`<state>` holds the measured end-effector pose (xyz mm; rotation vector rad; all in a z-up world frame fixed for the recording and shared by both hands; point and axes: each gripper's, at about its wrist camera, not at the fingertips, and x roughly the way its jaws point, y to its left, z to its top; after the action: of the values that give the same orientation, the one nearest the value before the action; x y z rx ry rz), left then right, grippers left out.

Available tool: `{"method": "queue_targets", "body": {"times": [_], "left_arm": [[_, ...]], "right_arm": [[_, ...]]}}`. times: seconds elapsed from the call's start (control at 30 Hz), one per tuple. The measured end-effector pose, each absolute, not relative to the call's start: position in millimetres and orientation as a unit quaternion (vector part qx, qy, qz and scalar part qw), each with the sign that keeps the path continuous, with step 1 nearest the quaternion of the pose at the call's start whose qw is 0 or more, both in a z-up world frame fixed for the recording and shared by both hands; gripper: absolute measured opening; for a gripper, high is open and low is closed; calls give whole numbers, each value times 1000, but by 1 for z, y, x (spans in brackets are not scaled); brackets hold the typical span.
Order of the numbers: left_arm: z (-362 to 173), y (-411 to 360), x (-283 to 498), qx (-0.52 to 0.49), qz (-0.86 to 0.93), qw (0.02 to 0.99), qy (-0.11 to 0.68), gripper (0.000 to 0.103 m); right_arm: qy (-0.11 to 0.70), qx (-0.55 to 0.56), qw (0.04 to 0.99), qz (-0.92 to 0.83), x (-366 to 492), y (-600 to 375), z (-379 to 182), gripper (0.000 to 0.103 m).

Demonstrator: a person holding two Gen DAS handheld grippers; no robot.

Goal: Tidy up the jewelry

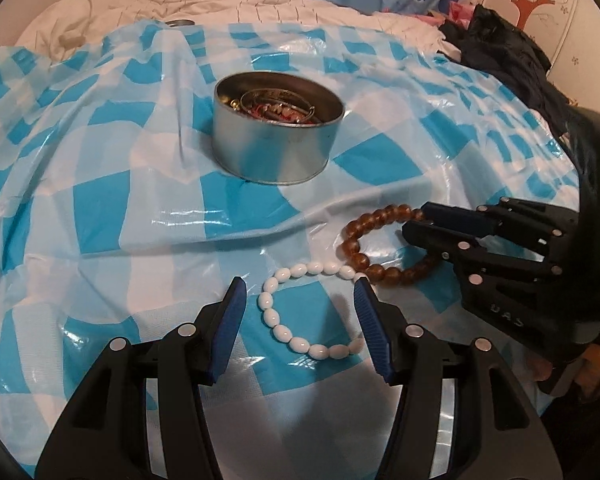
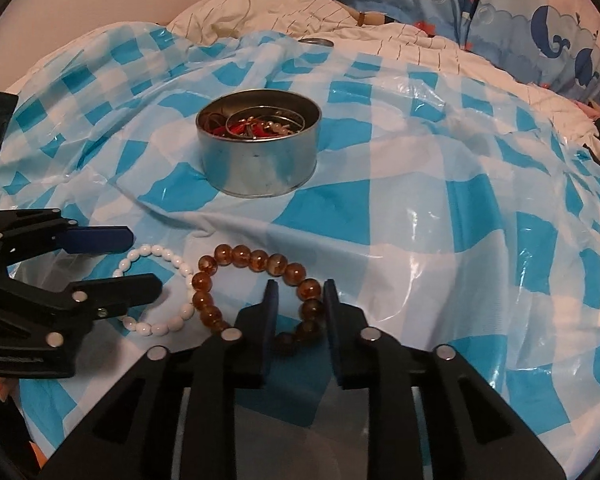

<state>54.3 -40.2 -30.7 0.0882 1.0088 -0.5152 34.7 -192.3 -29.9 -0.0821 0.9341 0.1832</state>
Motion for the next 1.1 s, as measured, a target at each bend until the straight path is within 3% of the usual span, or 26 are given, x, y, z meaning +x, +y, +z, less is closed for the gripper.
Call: {"method": "queue_targets", "body": {"times": [0.13,0.2,0.27,0.3,0.37,0.5,0.63,0.73,0.87,1.0,1.1], "left_arm": [[-33,-39,52,45,-248,841,478,53],[-34,-41,50,48,-257,839,477,47],[-34,-43,49,57,-265,834,480,11],[-34,-44,47,66,-269,832,480,7],[-32,-43,46,74,-272,831,479,7],[-25,-29,51,65,-243,847,469,7],[-22,-6,63,23,-221,854,471,7],[-27,-6,66,16,-222,847,482,7],[-33,-15,62,37,-226,844,484,8],[-35,-19,60,43,-227,845,483,12],[-35,-21,57,49,-227,846,480,16]], "right_arm": [[449,-37,888,93,31,-190,-31,31],[450,-38,887,93,32,-188,-32,33],[451,-38,887,95,31,-187,-33,33],[450,-38,887,96,31,-187,-33,34],[450,-36,887,100,30,-186,-32,33],[447,-23,886,123,29,-184,-31,24],[449,-20,884,127,29,-182,-31,24],[449,-18,884,126,30,-181,-32,32],[449,-26,884,125,29,-179,-33,33],[450,-29,883,127,29,-178,-35,45],[449,-36,884,125,28,-177,-36,46]]}}
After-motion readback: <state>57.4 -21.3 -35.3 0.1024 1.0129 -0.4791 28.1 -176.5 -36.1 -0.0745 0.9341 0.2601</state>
